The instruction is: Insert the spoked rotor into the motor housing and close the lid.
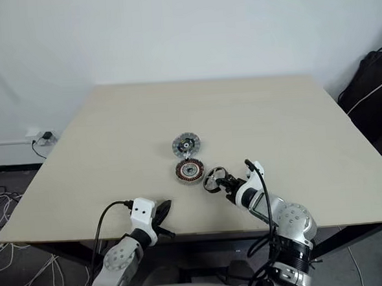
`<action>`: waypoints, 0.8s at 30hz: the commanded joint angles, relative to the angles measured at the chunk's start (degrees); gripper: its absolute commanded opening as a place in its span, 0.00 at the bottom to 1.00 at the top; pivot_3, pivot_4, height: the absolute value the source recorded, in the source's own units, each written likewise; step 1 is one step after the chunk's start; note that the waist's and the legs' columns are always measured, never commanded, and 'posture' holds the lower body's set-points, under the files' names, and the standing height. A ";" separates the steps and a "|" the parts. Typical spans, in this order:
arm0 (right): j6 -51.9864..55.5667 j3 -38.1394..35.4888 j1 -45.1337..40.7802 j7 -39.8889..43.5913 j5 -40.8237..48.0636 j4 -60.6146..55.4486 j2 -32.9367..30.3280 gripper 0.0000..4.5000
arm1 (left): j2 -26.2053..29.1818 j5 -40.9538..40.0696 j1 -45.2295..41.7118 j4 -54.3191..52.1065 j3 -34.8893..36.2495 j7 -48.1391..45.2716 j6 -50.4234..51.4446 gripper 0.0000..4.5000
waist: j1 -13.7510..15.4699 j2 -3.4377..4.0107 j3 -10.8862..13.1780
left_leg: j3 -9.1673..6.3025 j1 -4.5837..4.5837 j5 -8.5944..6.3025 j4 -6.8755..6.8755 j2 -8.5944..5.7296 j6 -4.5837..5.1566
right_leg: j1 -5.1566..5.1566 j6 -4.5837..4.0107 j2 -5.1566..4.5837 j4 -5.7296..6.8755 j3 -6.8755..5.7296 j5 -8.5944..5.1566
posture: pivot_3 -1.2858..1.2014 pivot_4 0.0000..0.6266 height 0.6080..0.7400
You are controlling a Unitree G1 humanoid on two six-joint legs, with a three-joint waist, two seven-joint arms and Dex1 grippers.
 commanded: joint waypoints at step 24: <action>-9.79 12.16 -3.78 -4.08 14.88 1.21 6.97 0.10 | 0.13 -0.04 0.92 -6.38 -0.15 0.73 2.40 0.00 | -0.37 0.00 0.29 | 0.02 -0.09 0.00 -0.13 0.00 0.06 | -0.05 0.04 -0.01 -0.20 0.00 -0.03 | 0.52 0.00 1.00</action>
